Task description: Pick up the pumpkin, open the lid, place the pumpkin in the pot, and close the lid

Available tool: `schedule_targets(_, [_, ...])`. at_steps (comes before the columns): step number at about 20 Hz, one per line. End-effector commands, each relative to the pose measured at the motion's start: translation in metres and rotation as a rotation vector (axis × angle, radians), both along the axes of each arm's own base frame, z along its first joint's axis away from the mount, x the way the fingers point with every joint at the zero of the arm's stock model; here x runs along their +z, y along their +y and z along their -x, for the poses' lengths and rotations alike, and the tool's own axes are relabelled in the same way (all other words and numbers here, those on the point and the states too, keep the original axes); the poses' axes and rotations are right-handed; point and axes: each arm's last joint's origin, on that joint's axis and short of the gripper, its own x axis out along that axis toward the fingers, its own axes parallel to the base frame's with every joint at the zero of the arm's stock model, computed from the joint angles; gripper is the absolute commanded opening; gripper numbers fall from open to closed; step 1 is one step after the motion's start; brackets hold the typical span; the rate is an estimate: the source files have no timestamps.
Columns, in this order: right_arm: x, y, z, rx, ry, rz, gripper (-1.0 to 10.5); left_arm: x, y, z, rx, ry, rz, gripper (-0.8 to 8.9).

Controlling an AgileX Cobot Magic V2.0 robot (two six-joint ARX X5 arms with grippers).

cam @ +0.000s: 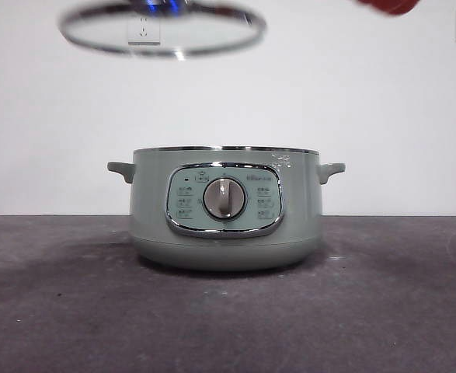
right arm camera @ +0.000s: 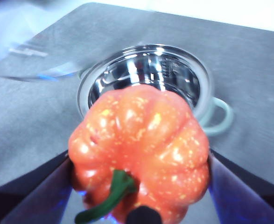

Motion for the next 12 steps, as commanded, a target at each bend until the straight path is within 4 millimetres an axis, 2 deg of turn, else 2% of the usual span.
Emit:
schedule_targets(1, [-0.003, 0.016, -0.025, 0.032, 0.020, -0.003, -0.1, 0.026, 0.017, 0.031, 0.010, -0.073, 0.035, -0.08])
schedule_targets(7, [-0.010, 0.065, -0.110, 0.067, 0.086, 0.099, -0.1, 0.050, 0.051, 0.101, 0.053, -0.099, 0.035, -0.08])
schedule_targets(12, [-0.042, 0.109, -0.172, 0.107, 0.147, 0.167, -0.1, 0.057, 0.067, 0.137, 0.053, -0.115, 0.044, -0.08])
